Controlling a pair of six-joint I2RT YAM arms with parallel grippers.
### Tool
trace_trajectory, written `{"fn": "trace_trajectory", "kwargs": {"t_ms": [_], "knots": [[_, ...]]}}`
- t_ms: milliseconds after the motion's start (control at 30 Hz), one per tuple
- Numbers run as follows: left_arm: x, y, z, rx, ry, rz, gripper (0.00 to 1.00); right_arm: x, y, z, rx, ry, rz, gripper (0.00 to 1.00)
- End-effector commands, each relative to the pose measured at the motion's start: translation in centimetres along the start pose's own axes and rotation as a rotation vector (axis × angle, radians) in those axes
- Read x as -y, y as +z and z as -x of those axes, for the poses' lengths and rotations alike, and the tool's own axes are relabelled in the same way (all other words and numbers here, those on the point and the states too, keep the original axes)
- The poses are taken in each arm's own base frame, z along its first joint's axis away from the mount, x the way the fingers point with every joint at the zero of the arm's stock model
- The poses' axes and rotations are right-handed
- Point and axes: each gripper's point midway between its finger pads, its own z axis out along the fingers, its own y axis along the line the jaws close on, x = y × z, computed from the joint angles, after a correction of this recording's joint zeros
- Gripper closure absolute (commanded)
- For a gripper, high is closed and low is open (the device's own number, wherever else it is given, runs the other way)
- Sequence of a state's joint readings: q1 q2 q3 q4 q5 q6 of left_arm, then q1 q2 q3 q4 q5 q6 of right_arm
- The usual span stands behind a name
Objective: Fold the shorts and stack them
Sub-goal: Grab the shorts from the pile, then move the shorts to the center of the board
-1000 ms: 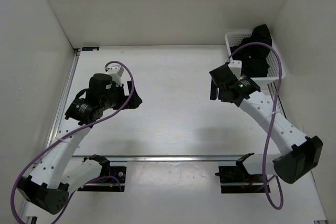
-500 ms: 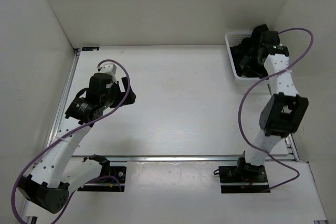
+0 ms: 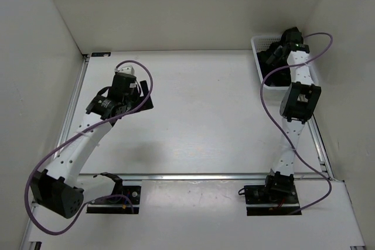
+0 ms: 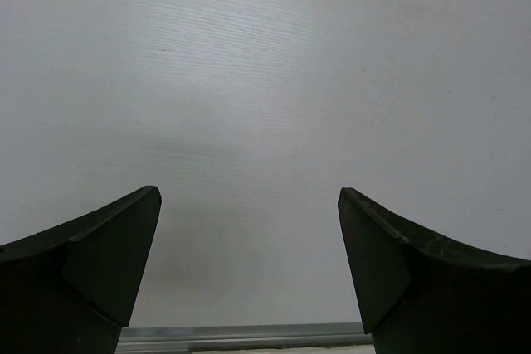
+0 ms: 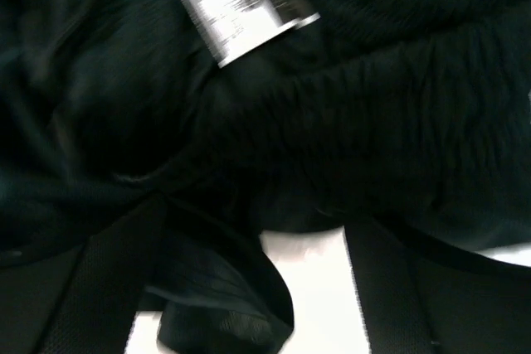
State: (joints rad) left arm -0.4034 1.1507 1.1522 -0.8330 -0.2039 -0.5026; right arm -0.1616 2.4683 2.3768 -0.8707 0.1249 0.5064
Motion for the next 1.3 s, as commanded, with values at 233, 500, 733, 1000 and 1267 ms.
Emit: {"fn": "trace_trajectory", "kwargs": {"t_ms": [233,500,733,1000,1267], "knots": [[1.7,0.7,2.8,0.011,0.008,-0.008,0.0,0.8,-0.5,3.0,0.087,0.065,-0.003,0.87],[3.5,0.7,1.7,-0.046,-0.019,-0.093,0.0,-2.4,-18.1,8.9,0.396,-0.032,0.125,1.0],[3.2,-1.0,0.8,-0.033,-0.032,-0.129,0.0,-7.1,-36.2,8.0,0.603,-0.157,0.445,1.0],[2.7,-3.3,3.2,0.049,-0.048,-0.133,0.0,-14.0,-54.1,-0.3,0.696,-0.392,0.999,1.0],[2.1,-5.3,6.0,0.096,-0.08,-0.155,0.0,-15.5,-62.4,-7.6,0.643,-0.496,1.297,1.0]]}}
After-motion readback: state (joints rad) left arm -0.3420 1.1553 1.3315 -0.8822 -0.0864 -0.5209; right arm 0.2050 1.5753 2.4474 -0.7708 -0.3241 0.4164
